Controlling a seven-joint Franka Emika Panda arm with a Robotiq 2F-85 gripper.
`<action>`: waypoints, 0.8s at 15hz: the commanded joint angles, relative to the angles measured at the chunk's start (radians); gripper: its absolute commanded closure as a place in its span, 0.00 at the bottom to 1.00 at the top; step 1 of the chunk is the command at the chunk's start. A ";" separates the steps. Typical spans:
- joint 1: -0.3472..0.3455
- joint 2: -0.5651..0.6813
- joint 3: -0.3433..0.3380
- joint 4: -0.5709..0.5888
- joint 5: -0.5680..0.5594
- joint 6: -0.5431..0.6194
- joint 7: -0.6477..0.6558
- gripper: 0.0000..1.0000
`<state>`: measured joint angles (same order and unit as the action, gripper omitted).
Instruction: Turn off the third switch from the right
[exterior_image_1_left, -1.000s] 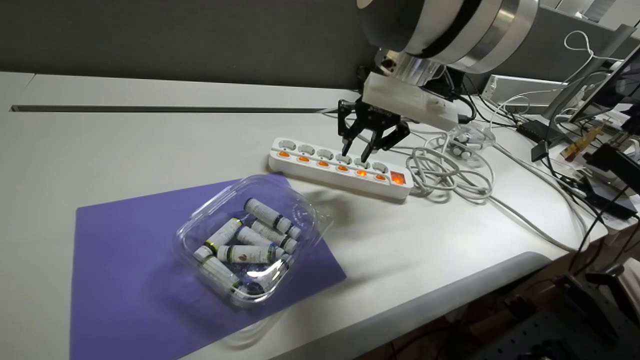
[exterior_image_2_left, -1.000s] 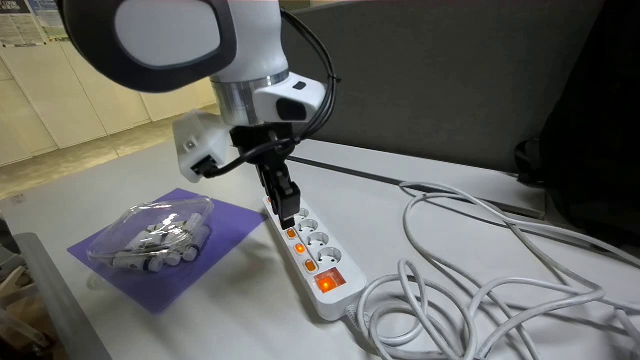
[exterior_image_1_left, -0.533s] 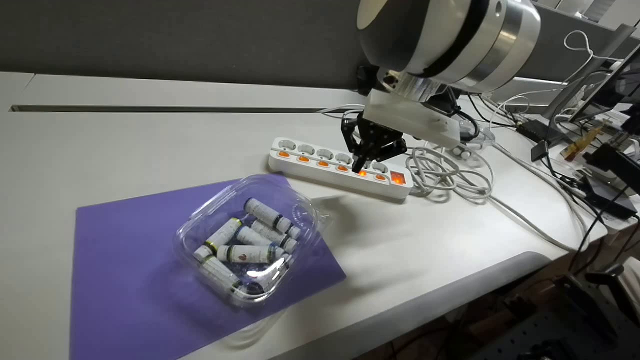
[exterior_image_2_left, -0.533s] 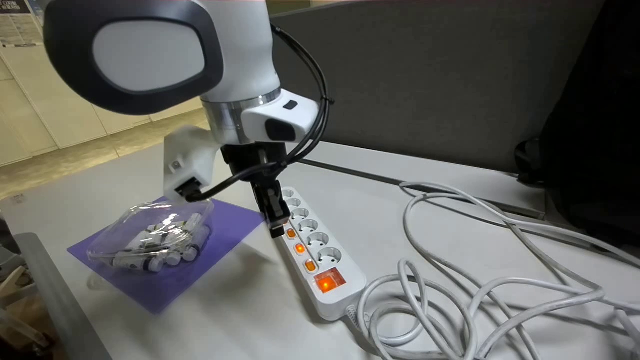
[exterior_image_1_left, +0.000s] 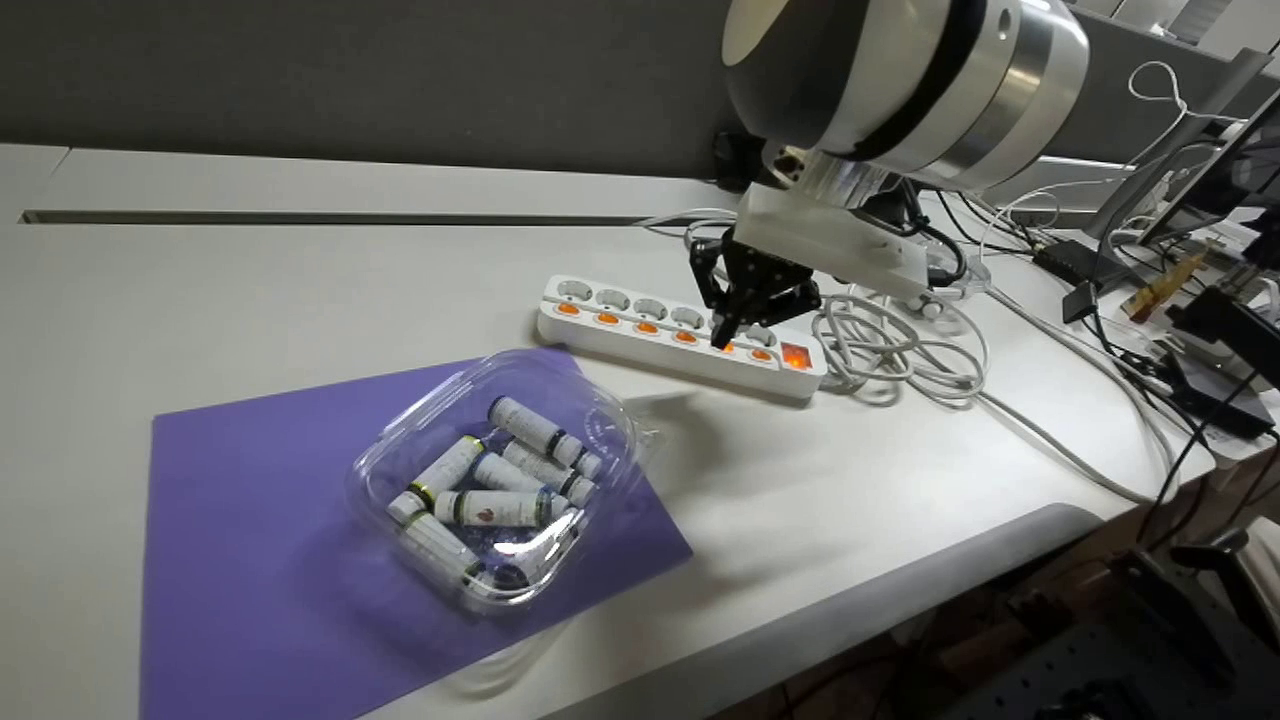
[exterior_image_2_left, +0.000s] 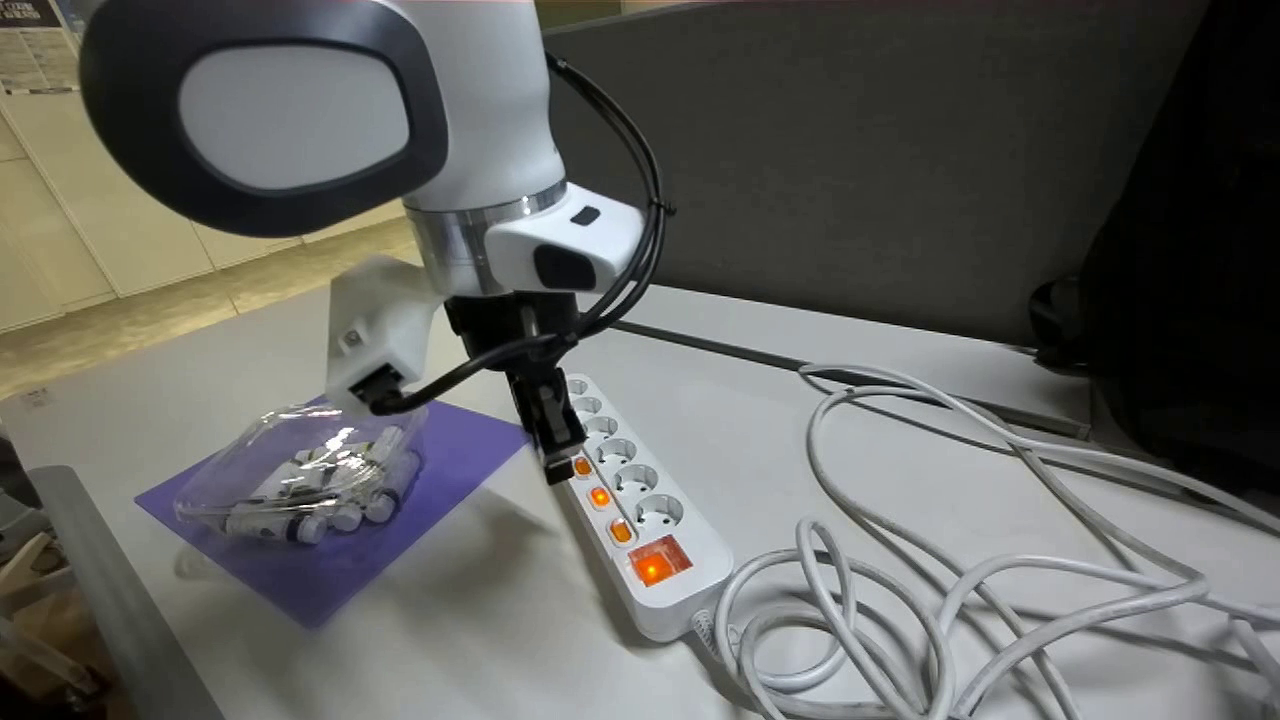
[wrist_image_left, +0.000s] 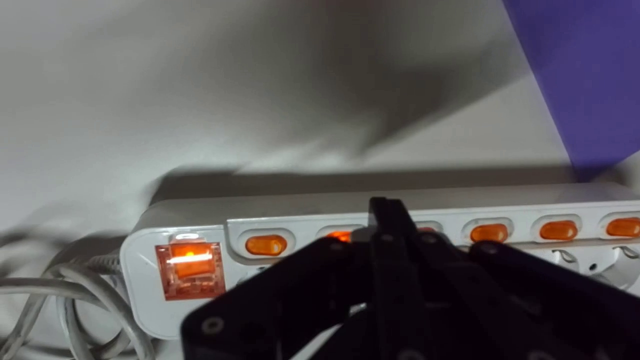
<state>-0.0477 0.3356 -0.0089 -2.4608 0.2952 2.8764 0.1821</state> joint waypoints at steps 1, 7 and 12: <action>-0.016 -0.024 -0.016 -0.006 -0.002 -0.025 0.014 1.00; -0.044 0.000 -0.012 0.018 0.010 -0.017 -0.005 1.00; -0.072 0.021 0.018 0.036 0.034 -0.012 -0.031 1.00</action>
<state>-0.0938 0.3389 -0.0153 -2.4505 0.3018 2.8718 0.1727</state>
